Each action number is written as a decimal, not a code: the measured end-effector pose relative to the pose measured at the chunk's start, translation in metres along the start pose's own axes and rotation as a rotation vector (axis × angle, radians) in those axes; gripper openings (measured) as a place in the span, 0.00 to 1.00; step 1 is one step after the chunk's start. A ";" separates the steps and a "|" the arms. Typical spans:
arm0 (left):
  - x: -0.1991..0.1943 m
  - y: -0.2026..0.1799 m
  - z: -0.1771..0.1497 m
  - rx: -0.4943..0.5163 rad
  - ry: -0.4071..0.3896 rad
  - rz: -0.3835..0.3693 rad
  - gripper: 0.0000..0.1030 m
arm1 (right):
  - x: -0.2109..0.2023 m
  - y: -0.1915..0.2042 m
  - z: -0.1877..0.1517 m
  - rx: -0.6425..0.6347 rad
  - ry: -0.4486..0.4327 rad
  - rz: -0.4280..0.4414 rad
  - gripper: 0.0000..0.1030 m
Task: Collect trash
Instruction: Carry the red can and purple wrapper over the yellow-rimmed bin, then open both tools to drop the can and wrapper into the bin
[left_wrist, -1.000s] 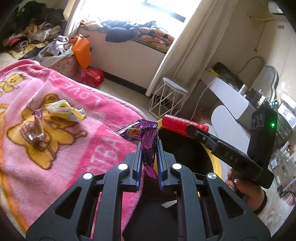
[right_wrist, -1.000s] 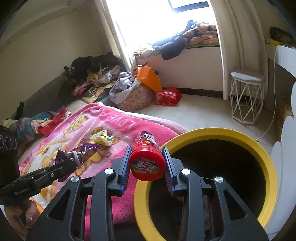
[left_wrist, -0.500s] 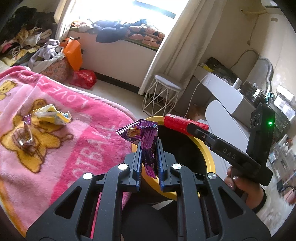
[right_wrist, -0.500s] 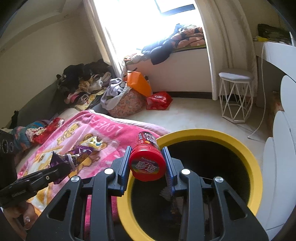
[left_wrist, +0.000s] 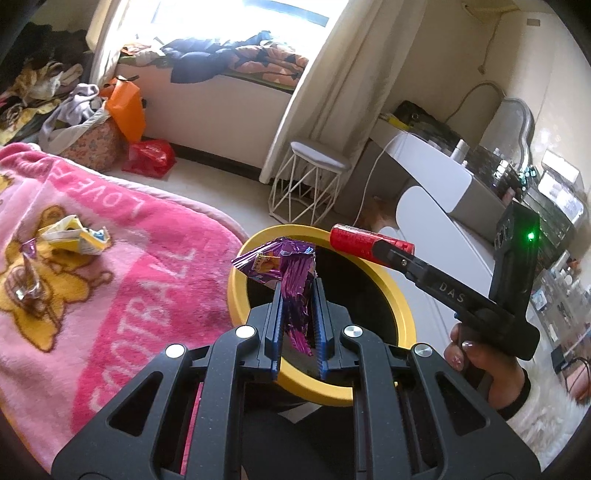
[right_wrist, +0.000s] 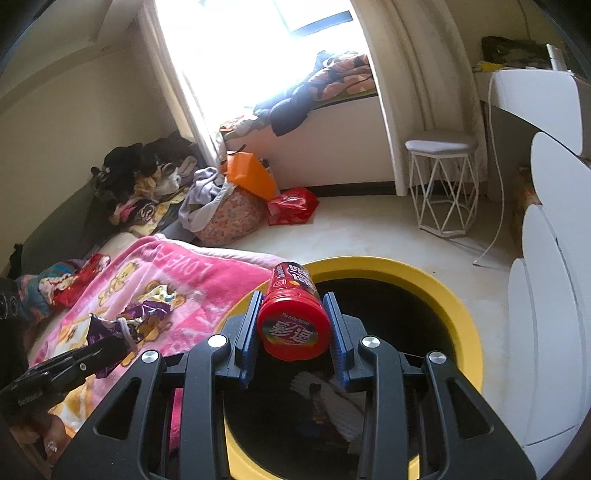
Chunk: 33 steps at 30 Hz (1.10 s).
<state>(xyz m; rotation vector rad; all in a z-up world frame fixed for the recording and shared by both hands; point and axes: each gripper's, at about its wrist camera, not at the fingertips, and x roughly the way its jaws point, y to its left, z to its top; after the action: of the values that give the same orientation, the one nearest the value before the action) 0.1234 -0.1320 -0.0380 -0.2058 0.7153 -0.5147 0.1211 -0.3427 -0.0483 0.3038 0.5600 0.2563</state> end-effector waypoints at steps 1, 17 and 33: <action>0.001 -0.002 0.000 0.005 0.003 -0.003 0.10 | -0.001 -0.002 0.000 0.002 -0.002 -0.004 0.30; 0.029 -0.025 -0.004 0.053 0.047 -0.034 0.10 | 0.000 -0.036 -0.005 0.074 0.010 -0.079 0.30; 0.059 -0.028 -0.005 0.047 0.096 -0.025 0.10 | 0.007 -0.052 -0.011 0.120 0.048 -0.094 0.30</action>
<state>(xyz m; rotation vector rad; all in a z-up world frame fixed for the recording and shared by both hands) 0.1467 -0.1868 -0.0659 -0.1472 0.7945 -0.5676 0.1282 -0.3858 -0.0787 0.3875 0.6364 0.1398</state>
